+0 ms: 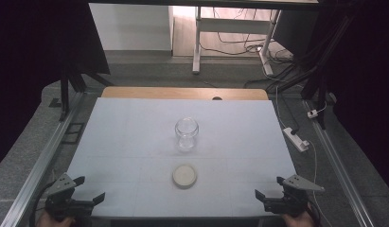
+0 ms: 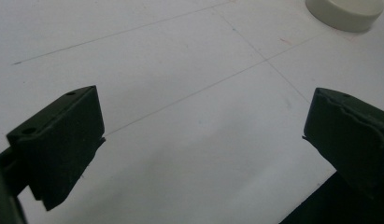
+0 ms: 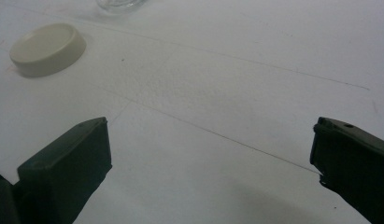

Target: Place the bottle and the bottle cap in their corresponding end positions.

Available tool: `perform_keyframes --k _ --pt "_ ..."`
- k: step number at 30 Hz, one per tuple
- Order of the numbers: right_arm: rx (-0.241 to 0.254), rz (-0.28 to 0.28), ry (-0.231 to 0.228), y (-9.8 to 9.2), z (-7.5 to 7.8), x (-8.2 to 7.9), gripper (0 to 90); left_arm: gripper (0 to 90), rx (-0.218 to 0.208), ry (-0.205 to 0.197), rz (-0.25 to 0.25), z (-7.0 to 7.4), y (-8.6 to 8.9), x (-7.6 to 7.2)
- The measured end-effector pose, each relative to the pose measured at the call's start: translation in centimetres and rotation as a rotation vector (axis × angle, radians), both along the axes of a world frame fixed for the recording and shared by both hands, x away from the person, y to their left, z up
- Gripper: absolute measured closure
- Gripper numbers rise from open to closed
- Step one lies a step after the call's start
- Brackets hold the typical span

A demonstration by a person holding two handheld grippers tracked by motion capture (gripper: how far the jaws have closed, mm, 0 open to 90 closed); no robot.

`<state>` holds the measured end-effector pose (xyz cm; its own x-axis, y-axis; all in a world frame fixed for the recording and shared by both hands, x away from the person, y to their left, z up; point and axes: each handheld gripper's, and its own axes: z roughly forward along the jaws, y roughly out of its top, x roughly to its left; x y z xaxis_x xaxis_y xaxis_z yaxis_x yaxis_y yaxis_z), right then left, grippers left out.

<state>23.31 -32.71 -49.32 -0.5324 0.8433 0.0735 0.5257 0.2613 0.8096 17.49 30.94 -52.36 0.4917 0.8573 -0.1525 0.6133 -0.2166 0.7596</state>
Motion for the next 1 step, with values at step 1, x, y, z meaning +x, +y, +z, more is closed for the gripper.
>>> perform_keyframes --k 1 --pt "-0.006 0.002 0.001 0.05 -0.02 0.02 0.0 0.0 -0.005 0.001 0.000 0.00 0.02 0.05"
